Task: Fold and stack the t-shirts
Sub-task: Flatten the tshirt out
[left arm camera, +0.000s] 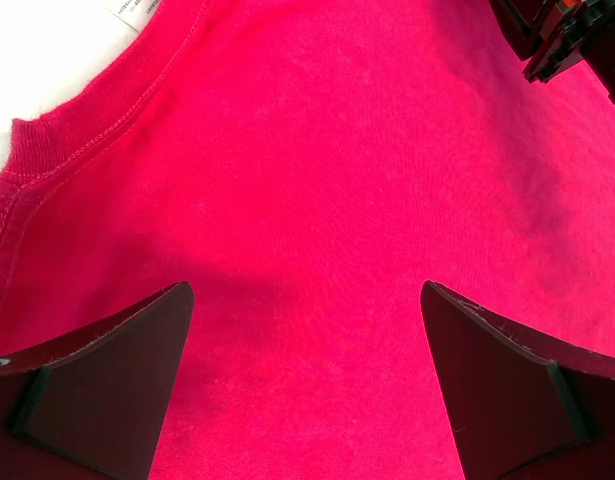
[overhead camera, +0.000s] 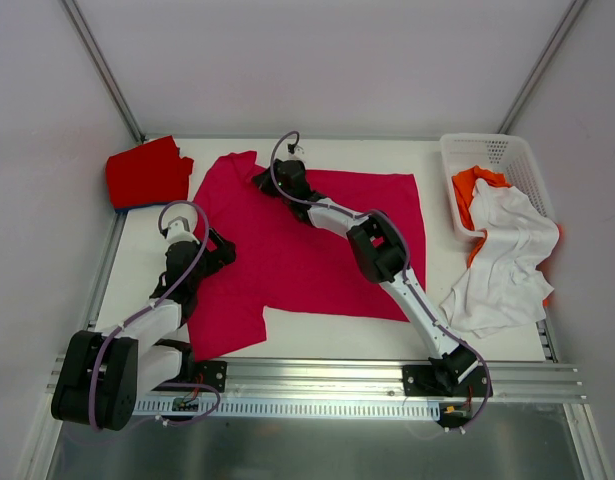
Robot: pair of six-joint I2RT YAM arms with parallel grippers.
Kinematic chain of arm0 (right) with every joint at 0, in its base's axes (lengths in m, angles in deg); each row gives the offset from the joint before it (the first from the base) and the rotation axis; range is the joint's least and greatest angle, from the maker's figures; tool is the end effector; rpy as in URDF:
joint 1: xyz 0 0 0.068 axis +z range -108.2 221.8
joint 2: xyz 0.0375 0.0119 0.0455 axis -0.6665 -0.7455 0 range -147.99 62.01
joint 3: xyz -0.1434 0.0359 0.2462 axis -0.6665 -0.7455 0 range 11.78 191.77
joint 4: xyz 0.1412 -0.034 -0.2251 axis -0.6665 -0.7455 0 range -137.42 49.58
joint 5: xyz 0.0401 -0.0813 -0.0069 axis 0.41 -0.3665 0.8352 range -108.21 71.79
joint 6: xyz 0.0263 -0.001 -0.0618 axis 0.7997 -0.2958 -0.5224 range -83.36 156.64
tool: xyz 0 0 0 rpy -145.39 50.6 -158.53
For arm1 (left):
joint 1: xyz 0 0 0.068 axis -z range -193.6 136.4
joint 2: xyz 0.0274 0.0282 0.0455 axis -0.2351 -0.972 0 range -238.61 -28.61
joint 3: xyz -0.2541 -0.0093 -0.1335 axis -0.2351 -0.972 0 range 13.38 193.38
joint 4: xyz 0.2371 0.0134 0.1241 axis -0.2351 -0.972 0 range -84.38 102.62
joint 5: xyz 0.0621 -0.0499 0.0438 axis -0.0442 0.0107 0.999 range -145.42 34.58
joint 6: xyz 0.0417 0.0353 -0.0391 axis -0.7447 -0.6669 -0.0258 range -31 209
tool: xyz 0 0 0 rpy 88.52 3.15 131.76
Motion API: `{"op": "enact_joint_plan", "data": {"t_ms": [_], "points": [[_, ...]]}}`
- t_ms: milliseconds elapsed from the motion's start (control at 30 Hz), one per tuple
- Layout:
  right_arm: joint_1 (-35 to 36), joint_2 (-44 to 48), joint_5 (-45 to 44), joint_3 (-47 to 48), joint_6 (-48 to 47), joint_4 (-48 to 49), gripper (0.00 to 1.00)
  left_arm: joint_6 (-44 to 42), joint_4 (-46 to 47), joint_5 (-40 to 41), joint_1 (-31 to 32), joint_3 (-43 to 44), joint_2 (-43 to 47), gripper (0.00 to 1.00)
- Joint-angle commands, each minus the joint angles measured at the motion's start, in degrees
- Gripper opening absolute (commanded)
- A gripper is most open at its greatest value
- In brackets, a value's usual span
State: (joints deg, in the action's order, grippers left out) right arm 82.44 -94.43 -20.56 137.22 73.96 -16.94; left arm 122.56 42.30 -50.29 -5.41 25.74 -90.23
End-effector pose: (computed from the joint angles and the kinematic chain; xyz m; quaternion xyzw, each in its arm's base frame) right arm 0.4938 0.4209 0.1300 -0.0083 0.7518 0.4026 0.5221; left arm 0.2158 -0.0263 0.1644 -0.2044 0.7906 -0.1711 0.5512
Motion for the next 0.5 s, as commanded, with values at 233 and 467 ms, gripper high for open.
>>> {"op": "enact_joint_plan", "data": {"t_ms": [233, 467], "points": [[0.49, -0.80, -1.78, 0.59, 0.47, 6.39, 0.00, 0.45, 0.30, 1.12, -0.19, 2.05, -0.25, 0.99], [0.49, -2.81, -9.94, 0.05, 2.93, 16.06, 0.00, 0.45, 0.21, 0.94, -0.19, 1.97, -0.25, 0.99]]}}
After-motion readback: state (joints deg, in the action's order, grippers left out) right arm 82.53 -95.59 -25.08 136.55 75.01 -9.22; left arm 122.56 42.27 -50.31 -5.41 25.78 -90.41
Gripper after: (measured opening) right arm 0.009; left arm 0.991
